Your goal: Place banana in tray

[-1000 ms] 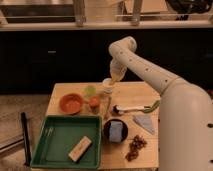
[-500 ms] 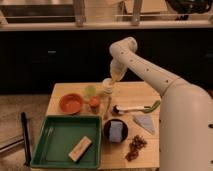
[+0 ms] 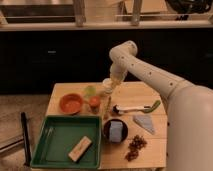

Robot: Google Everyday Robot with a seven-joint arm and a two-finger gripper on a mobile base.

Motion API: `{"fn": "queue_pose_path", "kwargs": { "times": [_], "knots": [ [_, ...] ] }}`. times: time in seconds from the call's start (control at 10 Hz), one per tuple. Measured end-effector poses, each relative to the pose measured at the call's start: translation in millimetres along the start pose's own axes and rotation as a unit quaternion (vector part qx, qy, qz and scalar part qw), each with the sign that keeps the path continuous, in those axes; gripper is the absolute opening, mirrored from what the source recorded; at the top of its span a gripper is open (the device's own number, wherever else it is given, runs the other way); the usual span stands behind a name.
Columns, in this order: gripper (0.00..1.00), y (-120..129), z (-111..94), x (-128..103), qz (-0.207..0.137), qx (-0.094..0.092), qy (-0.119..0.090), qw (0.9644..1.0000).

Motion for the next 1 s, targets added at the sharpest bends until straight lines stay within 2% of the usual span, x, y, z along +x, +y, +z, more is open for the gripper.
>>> {"fn": "queue_pose_path", "kwargs": {
  "times": [0.3,0.5,0.7,0.9,1.0],
  "knots": [
    [0.00,-5.3,-9.2,-39.2,-0.054,0.004,-0.003,0.9985],
    [0.00,-5.6,-20.1,-69.9,-0.096,0.009,-0.004,0.9954],
    [0.00,-8.6,-29.8,-98.9,-0.136,0.014,-0.008,0.9905],
    [0.00,-8.4,-38.8,-129.2,-0.178,0.016,-0.016,0.9837],
    [0.00,-6.6,-41.9,-146.4,-0.203,0.016,-0.023,0.9788]
  ]
}}
